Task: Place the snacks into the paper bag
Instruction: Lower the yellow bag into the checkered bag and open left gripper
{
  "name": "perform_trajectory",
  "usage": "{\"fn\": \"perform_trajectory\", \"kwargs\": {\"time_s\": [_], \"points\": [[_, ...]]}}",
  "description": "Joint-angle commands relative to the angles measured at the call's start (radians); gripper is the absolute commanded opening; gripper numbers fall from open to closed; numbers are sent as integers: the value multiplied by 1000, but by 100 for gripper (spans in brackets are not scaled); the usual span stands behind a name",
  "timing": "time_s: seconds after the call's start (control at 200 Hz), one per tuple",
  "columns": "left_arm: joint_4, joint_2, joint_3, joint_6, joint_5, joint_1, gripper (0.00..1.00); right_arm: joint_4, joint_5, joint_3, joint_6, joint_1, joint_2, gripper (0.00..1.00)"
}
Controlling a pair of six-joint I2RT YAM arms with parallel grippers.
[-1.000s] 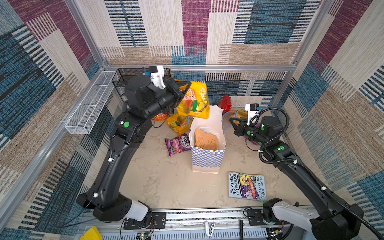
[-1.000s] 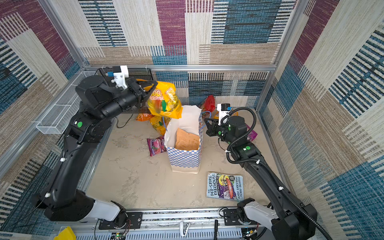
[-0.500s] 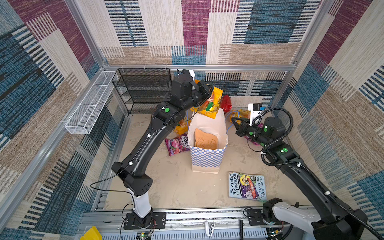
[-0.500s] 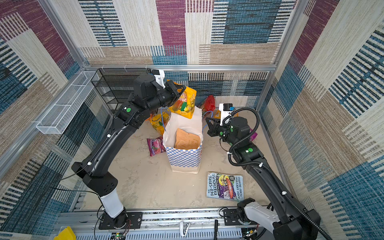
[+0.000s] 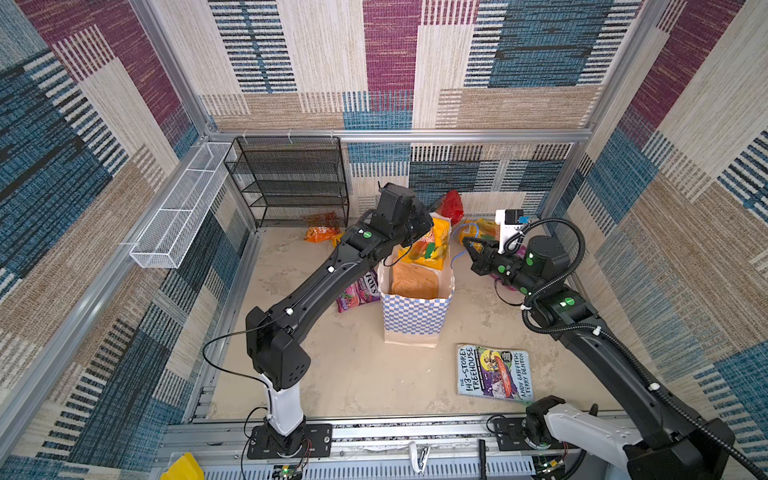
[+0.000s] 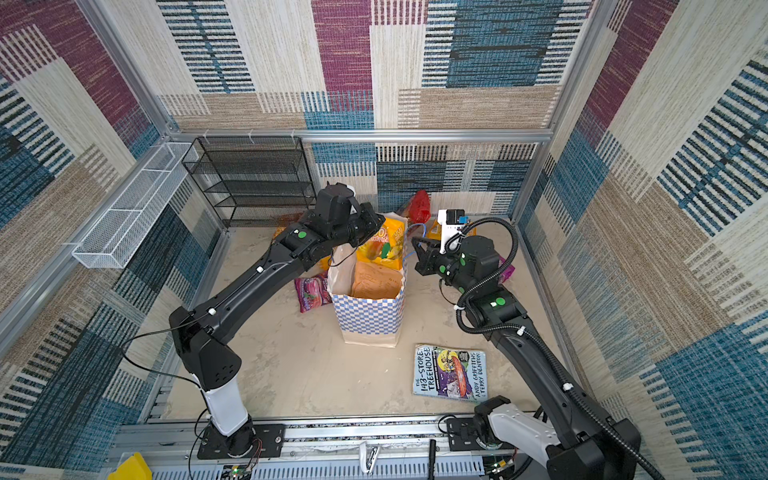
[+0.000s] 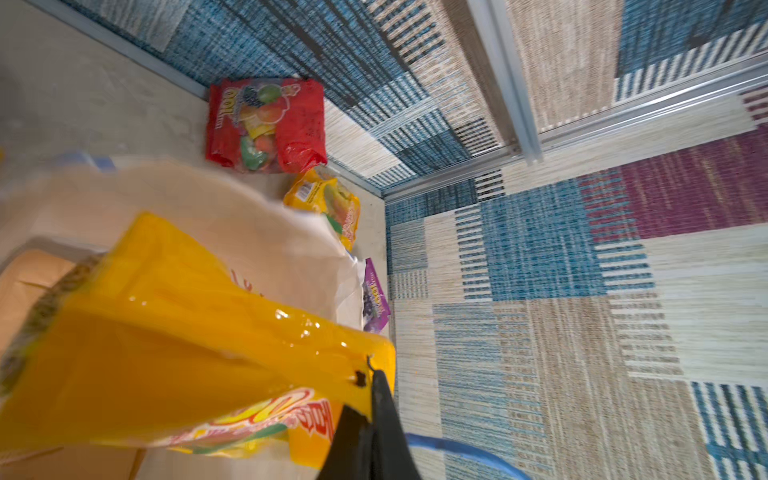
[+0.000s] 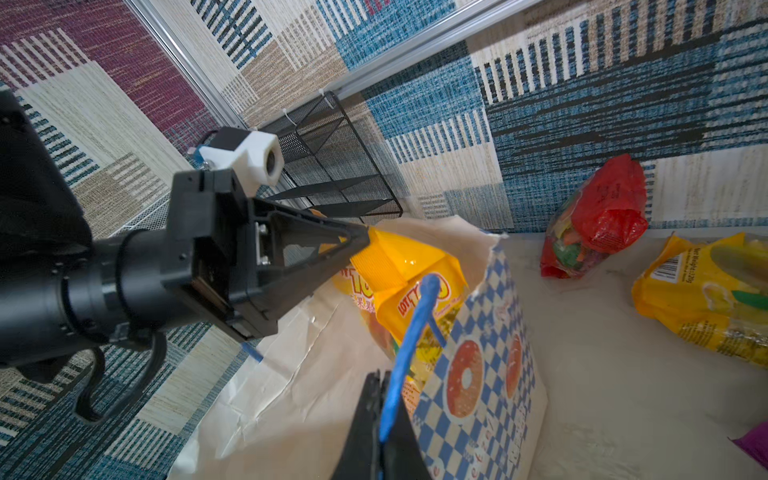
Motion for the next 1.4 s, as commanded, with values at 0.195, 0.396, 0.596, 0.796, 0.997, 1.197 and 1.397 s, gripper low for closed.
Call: {"fn": "perform_trajectory", "kwargs": {"time_s": [0.195, 0.396, 0.596, 0.796, 0.997, 1.197, 1.397], "points": [[239, -17, -125, -34, -48, 6, 0, 42, -9, -25, -8, 0, 13, 0], [349, 3, -214, -113, -69, 6, 0, 46, -13, -27, -9, 0, 38, 0], [454, 46, -290, -179, -58, 8, 0, 49, -14, -32, -8, 0, 37, 0], [535, 26, -391, -160, -53, 7, 2, 49, -5, -37, -7, 0, 39, 0], [562, -54, -480, -129, -73, -3, 27, 53, -6, -39, -2, 1, 41, 0], [550, -105, -485, -97, -40, -15, 43, 53, -7, -41, 0, 0, 44, 0], [516, -167, -463, -42, 14, -26, 52, 53, 4, -42, -1, 0, 41, 0]]}}
